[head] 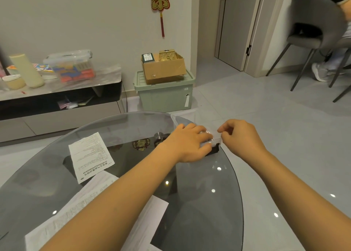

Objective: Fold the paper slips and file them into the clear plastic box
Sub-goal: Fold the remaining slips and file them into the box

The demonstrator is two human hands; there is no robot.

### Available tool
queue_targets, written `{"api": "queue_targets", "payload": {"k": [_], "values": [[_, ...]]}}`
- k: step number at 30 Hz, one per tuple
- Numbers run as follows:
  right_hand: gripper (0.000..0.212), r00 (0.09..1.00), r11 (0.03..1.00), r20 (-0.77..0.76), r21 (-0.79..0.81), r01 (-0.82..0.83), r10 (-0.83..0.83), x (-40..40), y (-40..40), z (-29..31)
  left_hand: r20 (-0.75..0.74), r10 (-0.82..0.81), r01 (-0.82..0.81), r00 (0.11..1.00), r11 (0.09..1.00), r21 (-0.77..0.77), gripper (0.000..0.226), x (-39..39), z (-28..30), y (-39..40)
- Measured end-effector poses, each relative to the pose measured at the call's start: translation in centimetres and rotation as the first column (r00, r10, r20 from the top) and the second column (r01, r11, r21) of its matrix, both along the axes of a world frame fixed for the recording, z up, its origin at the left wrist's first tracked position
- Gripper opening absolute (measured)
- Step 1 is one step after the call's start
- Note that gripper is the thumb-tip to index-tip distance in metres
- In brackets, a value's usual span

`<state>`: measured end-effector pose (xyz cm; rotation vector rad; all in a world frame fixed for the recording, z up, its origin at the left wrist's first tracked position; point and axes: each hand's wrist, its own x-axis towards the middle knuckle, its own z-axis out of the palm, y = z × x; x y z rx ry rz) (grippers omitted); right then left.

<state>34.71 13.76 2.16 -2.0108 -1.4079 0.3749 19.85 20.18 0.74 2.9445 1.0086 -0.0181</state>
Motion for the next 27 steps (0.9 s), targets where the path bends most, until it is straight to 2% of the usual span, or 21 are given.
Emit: {"api": "queue_targets", "payload": {"k": [3, 8, 13, 19, 27], "values": [[0.023, 1.000, 0.999, 0.015, 0.044, -0.009, 0.008, 0.0, -0.4, 0.2, 0.045, 0.014, -0.014, 0.999, 1.000, 0.013, 0.050, 0.0, 0.3, -0.7], [0.020, 0.994, 0.985, 0.056, 0.143, -0.097, 0.090, -1.5, -1.3, 0.9, 0.262, 0.116, -0.124, 0.958, 0.992, 0.014, 0.049, -1.9, 1.1, -3.5], [0.019, 0.974, 0.960, 0.049, 0.167, -0.227, 0.222, -4.7, -3.6, 1.2, 0.317, 0.284, -0.297, 0.905, 0.955, -0.008, 0.047, -6.4, 1.2, -7.7], [0.021, 0.915, 0.912, 0.057, 0.081, -0.403, 0.400, -10.1, -5.7, 0.3, 0.235, 0.583, -0.575, 0.778, 0.811, -0.110, 0.053, -12.9, -1.2, -10.4], [0.029, 0.812, 0.816, 0.089, -0.108, -0.568, 0.577, -15.5, -4.6, -2.0, 0.245, 0.777, -0.751, 0.580, 0.627, -0.207, 0.056, -19.1, -3.3, -8.5]]}}
